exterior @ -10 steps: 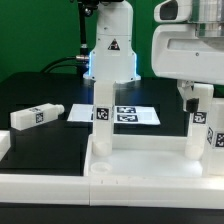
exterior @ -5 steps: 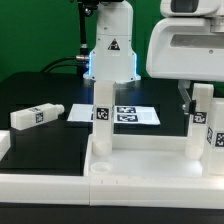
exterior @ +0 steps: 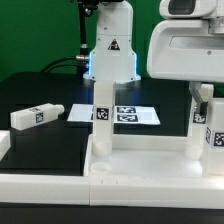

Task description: Assemble desk

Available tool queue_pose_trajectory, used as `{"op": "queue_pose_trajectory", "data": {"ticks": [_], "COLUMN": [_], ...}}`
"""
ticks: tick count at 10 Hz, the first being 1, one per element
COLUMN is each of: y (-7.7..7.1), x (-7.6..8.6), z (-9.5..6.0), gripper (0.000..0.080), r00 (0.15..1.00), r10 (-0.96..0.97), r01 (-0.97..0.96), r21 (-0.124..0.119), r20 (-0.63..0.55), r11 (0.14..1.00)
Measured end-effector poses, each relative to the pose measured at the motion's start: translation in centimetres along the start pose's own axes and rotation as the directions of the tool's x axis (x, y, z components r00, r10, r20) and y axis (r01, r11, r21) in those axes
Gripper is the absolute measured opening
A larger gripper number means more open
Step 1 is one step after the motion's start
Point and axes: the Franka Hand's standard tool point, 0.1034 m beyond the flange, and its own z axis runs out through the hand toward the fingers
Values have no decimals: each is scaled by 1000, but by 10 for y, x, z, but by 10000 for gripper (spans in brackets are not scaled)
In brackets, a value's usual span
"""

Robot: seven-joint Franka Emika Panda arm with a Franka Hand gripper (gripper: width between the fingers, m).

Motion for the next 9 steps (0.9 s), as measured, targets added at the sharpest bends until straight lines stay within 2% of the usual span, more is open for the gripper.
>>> {"op": "queue_pose_trajectory", "data": {"ticks": [1,3,4,5,7,9], "y": [1,5,6,6,-1,-1], "x": [0,1,-1,-2,-7,-7], "z": [1,1,1,1,1,1], "gripper": [284,284,284,284,287,287], "r00": [998,949,865,721,358,256], "r10": [60,315,502,692,933,966], "r01": [-60,-315,-502,-691,-931,-964], "r21": [-2,-14,-30,-50,-60,-69], "r20": [0,2,15,23,28,36], "r11": [998,949,865,721,360,258]}}
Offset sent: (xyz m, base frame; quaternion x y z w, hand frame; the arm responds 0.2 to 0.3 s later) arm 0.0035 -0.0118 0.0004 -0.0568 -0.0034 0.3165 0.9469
